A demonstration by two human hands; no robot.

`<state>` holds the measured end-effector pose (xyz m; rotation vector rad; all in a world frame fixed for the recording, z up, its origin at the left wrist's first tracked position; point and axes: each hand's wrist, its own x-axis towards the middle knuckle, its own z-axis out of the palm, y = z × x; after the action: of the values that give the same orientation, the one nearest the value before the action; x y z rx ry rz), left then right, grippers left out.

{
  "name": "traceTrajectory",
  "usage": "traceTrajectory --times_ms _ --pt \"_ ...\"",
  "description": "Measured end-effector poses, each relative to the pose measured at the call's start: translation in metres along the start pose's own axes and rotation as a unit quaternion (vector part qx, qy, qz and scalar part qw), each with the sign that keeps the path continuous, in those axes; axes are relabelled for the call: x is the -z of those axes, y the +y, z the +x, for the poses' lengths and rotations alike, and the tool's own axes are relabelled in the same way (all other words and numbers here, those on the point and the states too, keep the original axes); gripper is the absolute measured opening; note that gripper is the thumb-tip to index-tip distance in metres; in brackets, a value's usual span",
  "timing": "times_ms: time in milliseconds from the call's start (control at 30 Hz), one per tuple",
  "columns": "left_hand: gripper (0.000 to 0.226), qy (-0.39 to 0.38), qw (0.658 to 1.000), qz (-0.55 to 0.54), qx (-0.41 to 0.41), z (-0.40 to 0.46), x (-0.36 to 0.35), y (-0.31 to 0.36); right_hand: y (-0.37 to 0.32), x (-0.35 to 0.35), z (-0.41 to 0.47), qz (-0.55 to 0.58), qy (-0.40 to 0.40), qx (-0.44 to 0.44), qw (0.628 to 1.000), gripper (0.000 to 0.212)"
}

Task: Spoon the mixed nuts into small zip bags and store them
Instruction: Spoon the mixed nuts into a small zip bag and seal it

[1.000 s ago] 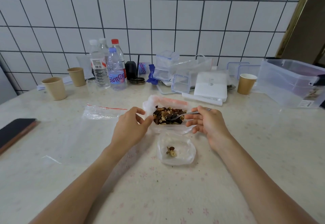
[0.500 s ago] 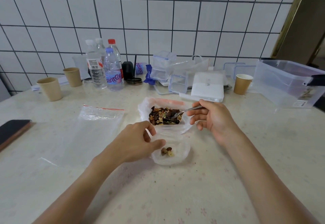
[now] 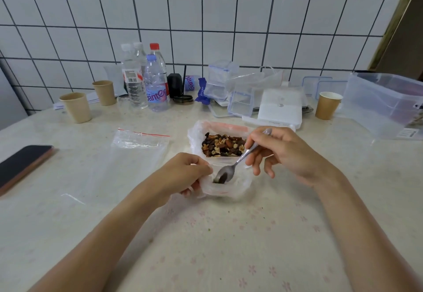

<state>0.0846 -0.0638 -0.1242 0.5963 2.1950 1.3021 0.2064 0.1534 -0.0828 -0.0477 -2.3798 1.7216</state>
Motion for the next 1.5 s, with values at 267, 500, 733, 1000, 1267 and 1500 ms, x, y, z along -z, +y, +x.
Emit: traceTrajectory --times_ms 267,500,733,1000,1267,1500 --pt "0.015 0.046 0.998 0.028 -0.037 0.004 0.001 -0.008 -0.005 -0.011 -0.007 -0.136 -0.043 0.072 0.987 0.033" --pt "0.014 0.075 0.975 0.149 -0.145 0.004 0.01 -0.009 -0.005 -0.012 -0.01 -0.2 0.013 0.092 0.975 0.036" --pt "0.016 0.067 0.962 0.186 -0.187 0.005 0.007 -0.009 -0.008 -0.018 -0.01 -0.214 0.059 0.141 0.965 0.041" --pt "0.035 0.079 0.964 0.175 -0.181 0.004 0.009 -0.006 -0.002 -0.01 0.002 0.005 0.173 0.1 0.98 0.039" --pt "0.05 0.142 0.972 0.132 -0.133 0.017 0.011 -0.009 0.014 -0.005 0.015 0.092 0.289 -0.002 0.953 0.034" --pt "0.067 0.239 0.948 0.2 -0.06 0.045 0.017 -0.022 0.025 -0.012 0.019 -0.049 0.322 0.006 0.945 0.036"
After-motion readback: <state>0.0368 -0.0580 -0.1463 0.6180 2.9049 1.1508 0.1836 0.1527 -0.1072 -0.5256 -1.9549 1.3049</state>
